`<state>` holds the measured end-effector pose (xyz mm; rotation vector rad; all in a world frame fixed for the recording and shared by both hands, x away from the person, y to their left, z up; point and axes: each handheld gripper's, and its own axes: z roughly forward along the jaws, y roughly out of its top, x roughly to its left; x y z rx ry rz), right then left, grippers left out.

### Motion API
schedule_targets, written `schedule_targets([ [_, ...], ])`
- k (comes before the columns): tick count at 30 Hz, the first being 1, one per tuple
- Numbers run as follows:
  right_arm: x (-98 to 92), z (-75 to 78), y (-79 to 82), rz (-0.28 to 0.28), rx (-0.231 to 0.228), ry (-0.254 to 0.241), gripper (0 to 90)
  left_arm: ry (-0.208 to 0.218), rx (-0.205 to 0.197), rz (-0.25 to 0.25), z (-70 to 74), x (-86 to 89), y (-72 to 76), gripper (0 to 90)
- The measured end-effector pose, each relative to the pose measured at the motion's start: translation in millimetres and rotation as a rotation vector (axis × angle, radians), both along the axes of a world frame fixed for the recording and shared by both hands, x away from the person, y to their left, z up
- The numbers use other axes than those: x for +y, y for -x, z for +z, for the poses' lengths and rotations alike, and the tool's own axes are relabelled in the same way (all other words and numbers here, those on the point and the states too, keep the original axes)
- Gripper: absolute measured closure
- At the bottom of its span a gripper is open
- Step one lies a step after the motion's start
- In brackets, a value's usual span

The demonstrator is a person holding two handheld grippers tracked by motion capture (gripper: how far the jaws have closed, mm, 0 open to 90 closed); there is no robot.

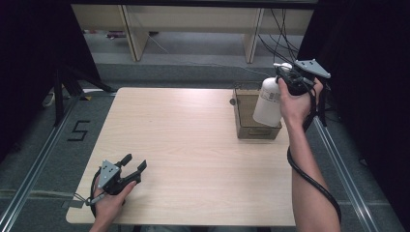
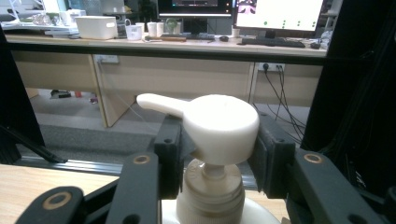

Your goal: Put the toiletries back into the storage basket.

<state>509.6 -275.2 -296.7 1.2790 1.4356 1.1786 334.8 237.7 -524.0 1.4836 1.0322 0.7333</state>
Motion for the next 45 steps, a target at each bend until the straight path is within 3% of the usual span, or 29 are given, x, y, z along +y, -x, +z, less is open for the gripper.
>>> schedule_targets([
  [21, -5.7, -24.8, -1.1, 0.014, 0.058, -0.007, 59.8, -0.001, -0.001, 0.000, 0.0, -0.1, 0.1, 34.0],
  [34, -8.1, -44.6, -2.9, 0.034, 0.105, 0.028, 59.8, 0.000, 0.001, 0.000, 0.0, -0.4, 0.4, 34.0],
  [36, -7.1, -47.0, -2.7, 0.021, 0.107, 0.011, 59.8, 0.001, 0.001, 0.000, 0.0, -0.4, 0.3, 34.0],
  [45, -8.5, -48.0, -2.8, 0.032, 0.111, 0.021, 59.7, 0.005, -0.002, -0.002, -0.2, -0.7, 0.4, 34.0],
])
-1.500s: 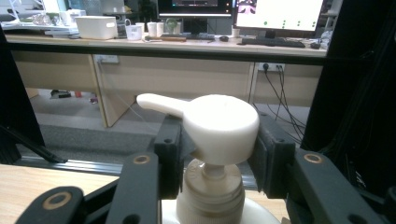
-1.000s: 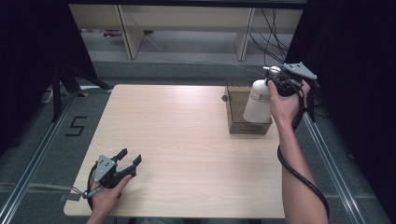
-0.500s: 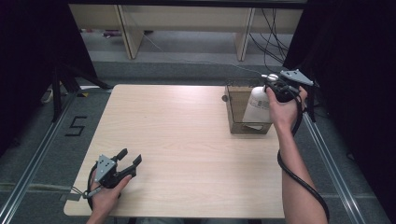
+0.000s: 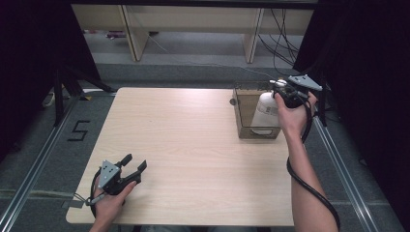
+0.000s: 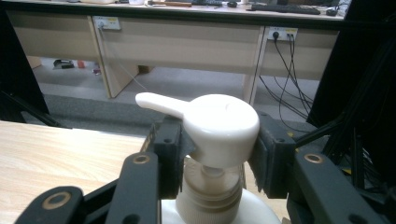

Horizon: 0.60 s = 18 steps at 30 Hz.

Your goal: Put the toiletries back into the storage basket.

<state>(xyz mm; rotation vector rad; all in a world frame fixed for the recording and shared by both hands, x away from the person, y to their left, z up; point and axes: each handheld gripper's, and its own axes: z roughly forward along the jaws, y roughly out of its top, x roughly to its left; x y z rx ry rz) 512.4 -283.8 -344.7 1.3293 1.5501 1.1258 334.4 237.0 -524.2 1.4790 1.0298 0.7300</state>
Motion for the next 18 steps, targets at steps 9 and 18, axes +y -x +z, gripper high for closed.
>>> schedule_targets([
  [9, 5.6, -1.4, 1.5, -0.016, -0.020, 0.050, 54.6, 0.007, -0.014, -0.004, -0.7, -0.3, -1.3, 33.9],
  [18, 6.3, -7.7, 10.0, -0.053, -0.038, 0.072, 35.9, -0.001, 0.003, 0.001, 0.1, -0.2, 0.4, 33.9],
])
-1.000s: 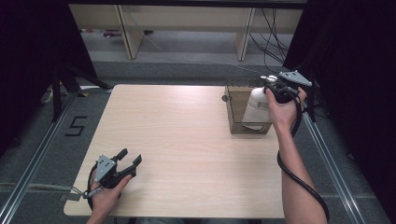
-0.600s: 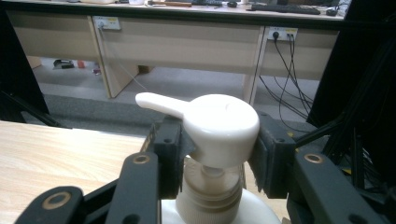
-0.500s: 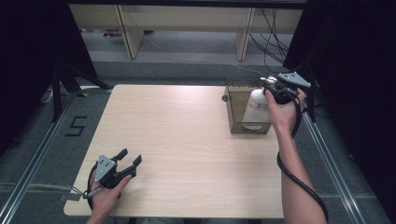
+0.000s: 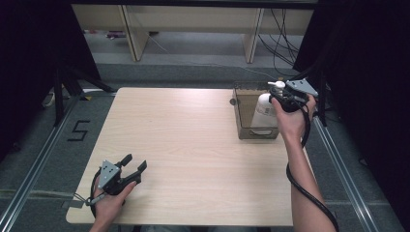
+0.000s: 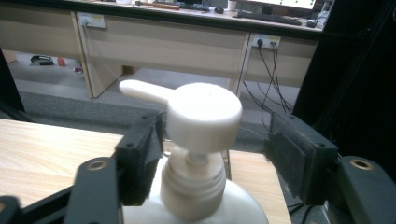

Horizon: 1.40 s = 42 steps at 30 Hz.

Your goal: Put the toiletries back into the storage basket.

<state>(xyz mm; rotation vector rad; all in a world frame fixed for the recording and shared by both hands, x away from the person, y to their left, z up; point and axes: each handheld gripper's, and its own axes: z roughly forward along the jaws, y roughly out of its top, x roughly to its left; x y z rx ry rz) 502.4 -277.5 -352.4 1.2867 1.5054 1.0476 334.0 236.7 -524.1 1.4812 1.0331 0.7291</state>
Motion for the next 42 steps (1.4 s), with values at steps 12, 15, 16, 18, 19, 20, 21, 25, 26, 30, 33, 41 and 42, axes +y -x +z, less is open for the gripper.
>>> schedule_targets([
  [12, -0.9, -4.3, 22.6, -0.003, -0.043, -0.015, 30.1, -0.001, 0.001, 0.002, 0.0, 0.0, 0.2, 33.9],
  [15, -2.1, -6.7, 30.2, -0.005, -0.051, -0.027, 29.9, 0.001, 0.001, 0.003, -0.1, 0.1, 0.1, 33.9],
  [16, -2.7, -7.9, 33.1, 0.000, -0.053, -0.034, 29.8, 0.004, -0.002, 0.000, -0.3, 0.1, -0.1, 33.9],
  [18, -3.9, -11.0, 39.8, -0.006, -0.058, -0.033, 29.7, 0.003, -0.004, -0.001, -0.4, 0.3, -0.5, 33.9],
  [19, -4.8, -13.7, 43.5, -0.002, -0.060, -0.028, 29.7, 0.008, -0.015, -0.006, -0.9, 0.1, -1.7, 33.9],
  [20, -4.9, -15.5, 45.8, -0.003, -0.061, -0.035, 29.7, 0.007, -0.014, -0.004, -0.9, 0.2, -1.5, 33.9],
  [21, -5.9, -17.7, 48.9, 0.000, -0.061, -0.034, 29.7, 0.007, -0.015, -0.002, -0.9, 0.1, -1.5, 33.9],
  [25, -8.5, -27.6, 62.7, 0.003, -0.057, -0.053, 29.8, 0.000, 0.001, 0.005, -0.1, 0.2, 0.2, 33.9],
  [26, -9.5, -30.2, 65.6, 0.010, -0.055, -0.054, 29.8, 0.001, 0.001, 0.005, -0.1, 0.1, 0.2, 33.9],
  [30, -13.3, -40.0, 78.4, 0.016, -0.044, -0.060, 29.9, 0.001, 0.000, 0.005, -0.1, 0.3, 0.2, 33.9],
  [33, -17.3, -49.8, 89.8, 0.020, -0.029, -0.062, 30.1, 0.001, 0.000, 0.005, -0.1, 0.3, 0.2, 33.8],
  [41, -21.2, -84.8, 117.5, 0.020, 0.042, -0.065, 31.3, 0.002, 0.001, 0.006, -0.1, 0.1, 0.4, 33.9],
  [42, -21.3, -89.1, 119.7, 0.027, 0.045, -0.090, 31.4, 0.001, 0.001, 0.007, 0.0, 0.0, 0.4, 33.9],
])
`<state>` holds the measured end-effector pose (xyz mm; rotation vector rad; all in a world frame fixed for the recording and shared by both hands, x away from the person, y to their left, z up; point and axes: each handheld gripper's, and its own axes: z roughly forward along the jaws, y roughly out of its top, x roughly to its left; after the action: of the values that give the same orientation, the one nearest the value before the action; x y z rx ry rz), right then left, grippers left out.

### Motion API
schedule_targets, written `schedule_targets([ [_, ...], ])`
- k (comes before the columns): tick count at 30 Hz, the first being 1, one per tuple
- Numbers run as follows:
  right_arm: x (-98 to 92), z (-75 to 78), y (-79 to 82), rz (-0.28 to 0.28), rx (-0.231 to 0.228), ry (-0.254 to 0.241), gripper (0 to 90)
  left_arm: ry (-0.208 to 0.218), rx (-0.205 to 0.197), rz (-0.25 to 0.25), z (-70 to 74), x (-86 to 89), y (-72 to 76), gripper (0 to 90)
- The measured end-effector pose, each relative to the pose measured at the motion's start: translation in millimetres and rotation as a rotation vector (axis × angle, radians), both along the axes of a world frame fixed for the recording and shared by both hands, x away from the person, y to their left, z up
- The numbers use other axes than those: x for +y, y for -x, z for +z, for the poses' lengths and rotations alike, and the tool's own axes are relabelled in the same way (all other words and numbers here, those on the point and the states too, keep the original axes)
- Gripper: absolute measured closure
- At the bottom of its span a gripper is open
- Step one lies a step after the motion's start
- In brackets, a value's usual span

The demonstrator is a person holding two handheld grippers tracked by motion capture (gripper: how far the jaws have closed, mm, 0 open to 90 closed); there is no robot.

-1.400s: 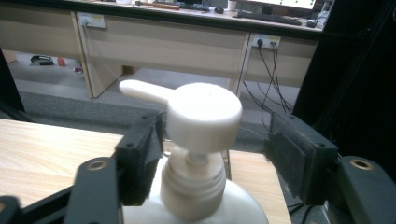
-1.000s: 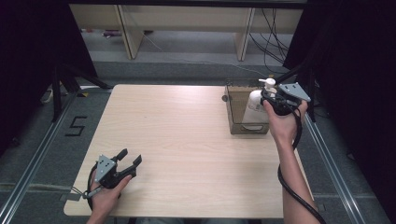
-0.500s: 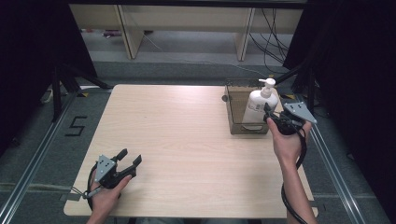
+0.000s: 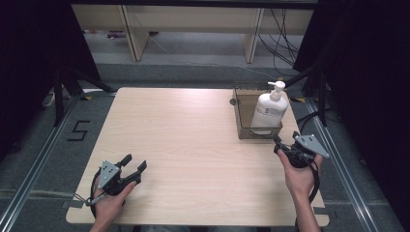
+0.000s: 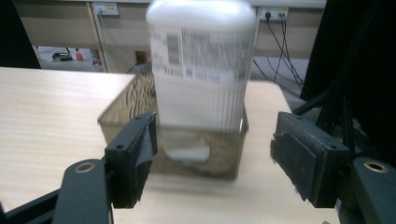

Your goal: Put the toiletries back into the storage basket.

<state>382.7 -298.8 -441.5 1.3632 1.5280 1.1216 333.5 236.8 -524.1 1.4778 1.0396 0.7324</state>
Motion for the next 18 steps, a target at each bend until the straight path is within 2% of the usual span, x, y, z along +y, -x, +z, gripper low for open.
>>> schedule_targets([
  [2, 0.0, -10.7, 6.7, -0.011, 0.009, -0.018, 31.6, 0.001, 0.000, 0.000, 0.0, 0.2, 0.0, 33.9],
  [3, -1.4, -17.2, 9.6, -0.002, 0.017, -0.001, 31.9, 0.001, 0.001, 0.000, 0.0, 0.3, -0.1, 33.8],
  [5, -0.5, -26.0, 15.7, -0.006, 0.040, -0.021, 32.2, 0.002, 0.000, -0.002, -0.1, 0.4, -0.2, 33.8],
  [7, -3.0, -35.1, 20.3, 0.004, 0.046, -0.012, 32.6, 0.003, -0.005, -0.003, -0.3, 0.3, -0.4, 33.8],
  [9, -2.9, -43.9, 26.9, -0.010, 0.060, -0.032, 33.3, 0.000, 0.000, -0.001, 0.0, 0.2, 0.2, 33.8],
  [11, -2.7, -50.0, 29.9, -0.018, 0.060, -0.019, 33.6, -0.002, 0.000, -0.002, 0.0, 0.0, 0.3, 33.9],
  [12, -4.2, -52.4, 31.7, -0.005, 0.045, -0.013, 33.7, -0.002, 0.000, -0.003, 0.0, 0.0, 0.4, 33.9],
  [13, -3.9, -53.5, 34.3, 0.006, 0.053, -0.023, 33.8, -0.003, 0.000, -0.005, 0.0, 0.0, 0.4, 33.9],
  [14, -3.1, -54.4, 36.6, -0.016, 0.059, -0.019, 34.0, -0.003, -0.001, -0.007, 0.0, -0.1, 0.4, 33.9],
  [15, -4.8, -57.7, 36.7, -0.012, 0.047, 0.007, 34.1, -0.003, -0.001, -0.007, 0.0, -0.1, 0.4, 33.9],
  [17, -1.7, -59.0, 40.4, -0.025, 0.072, -0.056, 34.7, -0.003, -0.002, -0.008, 0.0, 0.0, 0.5, 33.8],
  [18, -3.9, -59.6, 39.9, -0.011, 0.060, -0.036, 35.1, -0.003, -0.002, -0.007, 0.0, 0.1, 0.5, 33.9],
])
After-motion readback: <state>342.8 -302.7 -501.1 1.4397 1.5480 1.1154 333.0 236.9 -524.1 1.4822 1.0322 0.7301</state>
